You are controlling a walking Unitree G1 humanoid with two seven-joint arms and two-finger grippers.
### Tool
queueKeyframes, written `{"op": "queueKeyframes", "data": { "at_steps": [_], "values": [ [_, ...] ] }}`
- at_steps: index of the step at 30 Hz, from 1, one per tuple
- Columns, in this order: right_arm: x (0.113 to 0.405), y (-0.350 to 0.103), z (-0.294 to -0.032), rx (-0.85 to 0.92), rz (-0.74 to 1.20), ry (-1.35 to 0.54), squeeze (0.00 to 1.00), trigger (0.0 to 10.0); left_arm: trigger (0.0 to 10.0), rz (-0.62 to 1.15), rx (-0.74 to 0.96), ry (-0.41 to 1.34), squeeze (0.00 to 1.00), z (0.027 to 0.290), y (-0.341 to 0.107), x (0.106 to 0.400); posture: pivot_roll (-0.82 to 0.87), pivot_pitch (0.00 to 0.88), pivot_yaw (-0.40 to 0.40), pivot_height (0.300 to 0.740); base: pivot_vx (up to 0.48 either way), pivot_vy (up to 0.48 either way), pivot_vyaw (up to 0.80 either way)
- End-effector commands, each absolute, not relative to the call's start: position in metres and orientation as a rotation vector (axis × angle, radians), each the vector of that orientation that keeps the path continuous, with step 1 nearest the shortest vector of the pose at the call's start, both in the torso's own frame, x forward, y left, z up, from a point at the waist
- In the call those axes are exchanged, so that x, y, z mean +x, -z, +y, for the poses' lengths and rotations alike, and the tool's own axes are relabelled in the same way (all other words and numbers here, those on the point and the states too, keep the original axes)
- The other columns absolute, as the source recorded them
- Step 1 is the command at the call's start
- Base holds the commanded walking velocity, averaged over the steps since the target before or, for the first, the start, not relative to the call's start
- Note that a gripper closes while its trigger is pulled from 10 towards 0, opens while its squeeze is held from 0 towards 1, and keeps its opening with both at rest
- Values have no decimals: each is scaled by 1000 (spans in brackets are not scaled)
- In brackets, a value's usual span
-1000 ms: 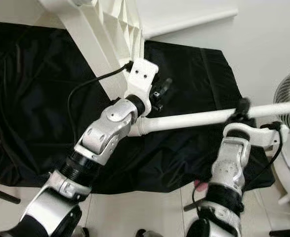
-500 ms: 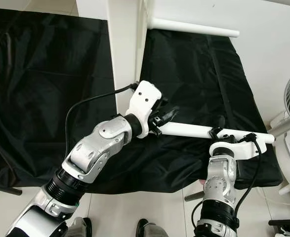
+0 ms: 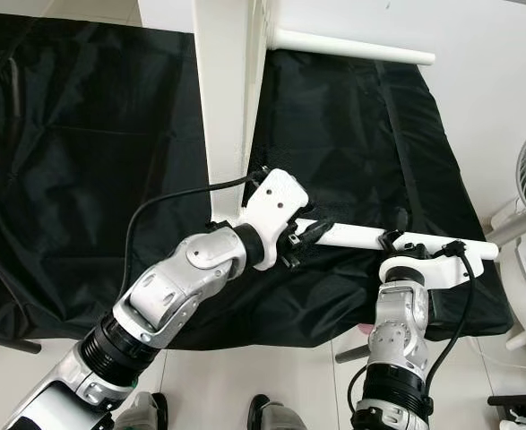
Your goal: Building children table
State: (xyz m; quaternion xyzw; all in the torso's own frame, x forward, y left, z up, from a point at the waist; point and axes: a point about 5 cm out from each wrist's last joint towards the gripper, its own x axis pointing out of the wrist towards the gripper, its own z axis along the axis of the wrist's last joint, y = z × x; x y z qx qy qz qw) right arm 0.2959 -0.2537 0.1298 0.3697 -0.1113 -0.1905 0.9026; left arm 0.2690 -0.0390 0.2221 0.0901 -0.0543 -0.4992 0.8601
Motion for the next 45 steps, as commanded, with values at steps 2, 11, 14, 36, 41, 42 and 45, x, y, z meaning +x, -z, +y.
{"op": "queueKeyframes", "data": {
  "at_steps": [2, 11, 14, 36, 41, 42, 45],
  "values": [
    [289, -100, -244, 805, -90, 411, 1000, 10000, 10000, -84, 273, 1278, 0, -56, -208, 255, 108, 225, -70, 740, 0, 0, 0],
    [291, -117, -236, 776, -124, 338, 0, 10000, 10000, -19, 432, 1274, 0, -82, -175, 257, 93, 224, -73, 740, 0, 0, 0],
    [290, -120, -234, 782, -134, 318, 0, 10000, 10000, -5, 434, 1252, 0, -84, -172, 259, 93, 224, -73, 740, 0, 0, 0],
    [257, -131, -214, 824, -151, 210, 0, 10000, 10000, 25, 439, 1052, 0, -98, -169, 304, 20, 230, -34, 740, 0, 0, 0],
    [229, -142, -200, 864, -208, 63, 0, 10000, 10000, 13, 442, 1020, 0, -96, -176, 314, 1, 229, -8, 740, 0, 0, 0],
    [224, -144, -198, 870, -212, 43, 0, 10000, 10000, 7, 443, 1015, 0, -96, -178, 316, 1, 229, -8, 740, 0, 0, 0],
    [213, -148, -192, 876, -212, -25, 0, 10000, 10000, 1, 441, 1010, 0, -96, -182, 319, -3, 229, -1, 740, 0, 0, 0]
  ]
}}
